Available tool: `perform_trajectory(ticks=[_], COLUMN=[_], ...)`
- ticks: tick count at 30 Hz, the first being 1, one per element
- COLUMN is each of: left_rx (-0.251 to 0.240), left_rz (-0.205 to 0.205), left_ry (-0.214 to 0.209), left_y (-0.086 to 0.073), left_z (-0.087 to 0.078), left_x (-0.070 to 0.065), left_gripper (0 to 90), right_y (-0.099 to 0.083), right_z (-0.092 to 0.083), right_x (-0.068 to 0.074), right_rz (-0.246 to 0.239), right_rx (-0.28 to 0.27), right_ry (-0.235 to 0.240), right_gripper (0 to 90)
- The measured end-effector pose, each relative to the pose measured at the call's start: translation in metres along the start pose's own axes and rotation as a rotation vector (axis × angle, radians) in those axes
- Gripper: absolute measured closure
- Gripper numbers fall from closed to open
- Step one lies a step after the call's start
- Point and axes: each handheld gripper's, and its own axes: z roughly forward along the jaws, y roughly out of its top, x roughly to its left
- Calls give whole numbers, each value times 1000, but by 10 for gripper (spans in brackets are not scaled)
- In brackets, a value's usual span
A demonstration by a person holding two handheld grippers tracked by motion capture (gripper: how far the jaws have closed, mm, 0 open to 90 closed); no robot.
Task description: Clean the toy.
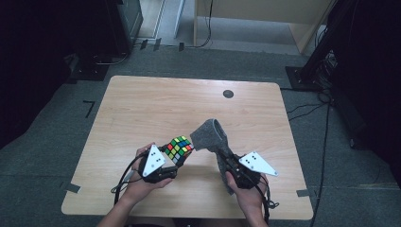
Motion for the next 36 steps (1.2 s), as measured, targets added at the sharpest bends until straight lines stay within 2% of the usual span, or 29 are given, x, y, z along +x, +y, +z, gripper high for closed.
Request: perform_trajectory(ticks=[3, 6, 9, 10, 11, 12, 14, 17, 19, 22, 24, 26, 28, 29, 30, 31, 32, 33, 34, 36], left_rx=[48, 92, 103, 100, 111, 114, 114, 104, 63, -19, -77, -134, -172, -180, -189, -193, -196, -195, -192, -178], left_rz=[27, 35, 30, 38, 65, 76, 71, 71, 48, 37, 38, 43, 49, 45, 35, 26, 16, 11, 14, 27], left_ry=[-12, -25, -38, -37, -20, -14, -30, -40, -77, -120, -156, -190, -204, -204, -205, -206, -209, -210, -206, -199], left_y=[2, 4, 7, 7, 7, 7, 6, 5, 4, 3, 2, 3, 4, 4, 4, 5, 4, 4, 4, 4], left_z=[7, 12, 14, 15, 15, 16, 16, 16, 13, 7, 2, -4, -8, -10, -11, -11, -12, -11, -11, -9], left_x=[-10, -18, -25, -28, -30, -32, -31, -29, -27, -23, -21, -21, -19, -18, -16, -15, -13, -12, -13, -15], left_gripper=[341, 341, 341, 341, 342, 342, 343, 344, 344, 344, 344, 344, 344, 344, 345, 345, 344, 344, 344, 344], right_y=[11, 10, 0, -4, -8, -10, -8, -2, 1, 4, 5, 6, 5, 5, 4, 2, 1, 0, 0, 2], right_z=[2, 11, 25, 30, 34, 35, 33, 25, 20, 11, 10, 12, 12, 12, 12, 13, 13, 13, 12, 10], right_x=[26, 50, 66, 67, 67, 66, 57, 39, 28, 10, 8, 13, 15, 13, 10, 7, 3, 0, -2, 1], right_rz=[-89, -153, -163, -154, -135, -115, -74, 8, 28, 166, 222, 216, 233, 244, 235, 213, 213, 234, 251, 250], right_rx=[28, 51, 124, 152, 179, 187, 178, 106, 86, 23, -6, 3, -2, 2, 10, 26, 41, 50, 44, 16], right_ry=[102, 152, 179, 194, 209, 216, 218, 143, 84, 168, 249, 294, 300, 284, 251, 199, 165, 162, 176, 228], right_gripper=[816, 804, 804, 805, 808, 809, 813, 813, 811, 807, 807, 805, 804, 805, 807, 808, 807, 806, 804, 796])
